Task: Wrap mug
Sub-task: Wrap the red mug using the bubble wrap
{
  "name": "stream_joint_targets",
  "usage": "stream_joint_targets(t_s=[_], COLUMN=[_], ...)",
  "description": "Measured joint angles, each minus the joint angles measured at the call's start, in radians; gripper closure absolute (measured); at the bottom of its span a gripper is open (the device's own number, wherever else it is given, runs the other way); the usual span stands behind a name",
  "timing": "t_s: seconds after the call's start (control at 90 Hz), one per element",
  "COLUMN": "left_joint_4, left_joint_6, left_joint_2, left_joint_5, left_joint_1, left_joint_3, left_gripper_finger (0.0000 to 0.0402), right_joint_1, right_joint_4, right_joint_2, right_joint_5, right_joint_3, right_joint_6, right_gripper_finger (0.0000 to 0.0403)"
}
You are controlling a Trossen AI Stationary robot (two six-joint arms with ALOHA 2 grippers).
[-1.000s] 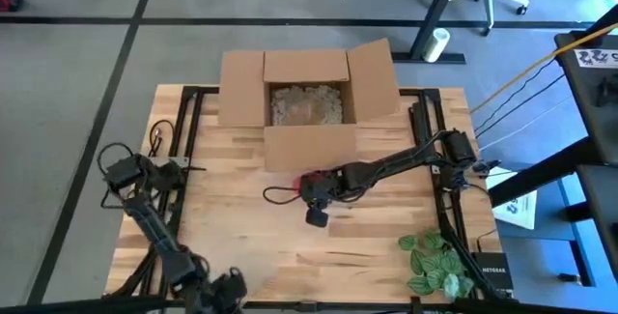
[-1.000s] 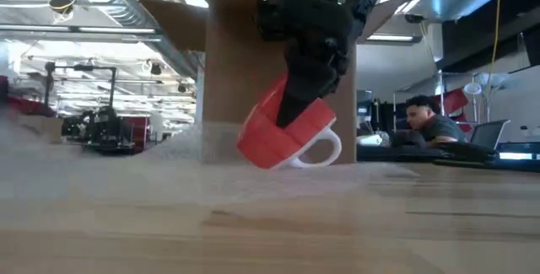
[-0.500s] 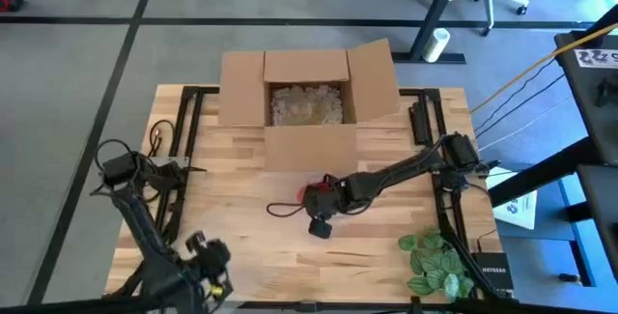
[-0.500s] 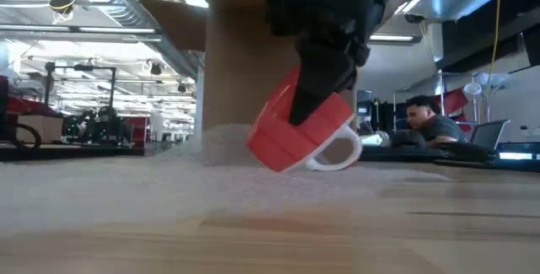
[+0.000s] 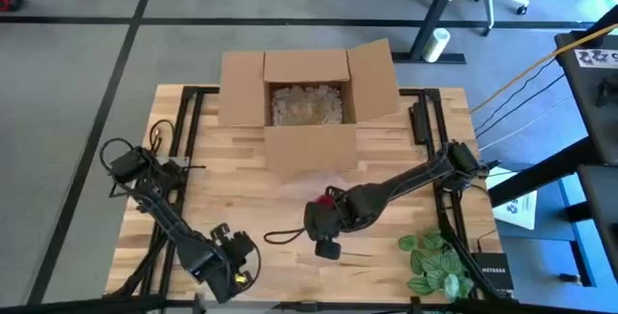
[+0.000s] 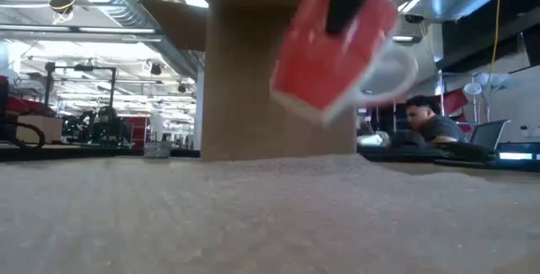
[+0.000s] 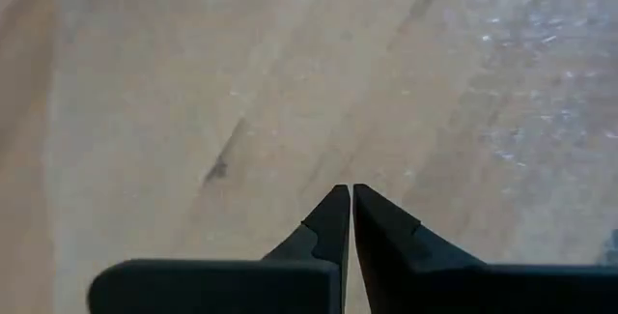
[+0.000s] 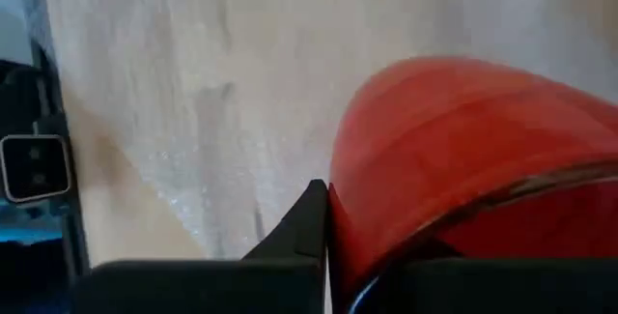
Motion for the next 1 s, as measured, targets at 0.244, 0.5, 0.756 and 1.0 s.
stream_joint_targets(t_s=[0.244,0.5,0.756,1.0], left_joint_4=[0.162,0.227,0.234,0.301], left_joint_6=[0.036,0.166,0.342,0.381], left_joint_2=[-0.001,-0.002,-0.002,-0.037], left_joint_5=[0.015,0.01,-0.109,-0.132], left_joint_1=[0.022,0.106,0.203,0.183], left_joint_3=[-0.103,-0.174,-0.178,-0.177], left_gripper_finger=[0.0402,0.0402,0.0402,0.0402], right_joint_1=[0.004,0.004,-0.012,-0.025], right_joint_4=[0.022,-0.055,-0.238,-0.304], right_joint_2=[0.026,0.193,0.334,0.372], right_joint_5=[-0.028,-0.114,-0.116,-0.125], right_joint_3=[0.086,0.263,0.462,0.523], right_joint_6=[-0.026,-0.103,-0.145,-0.182], right_gripper_finger=[0.0403,0.0403,0.0403,0.0403])
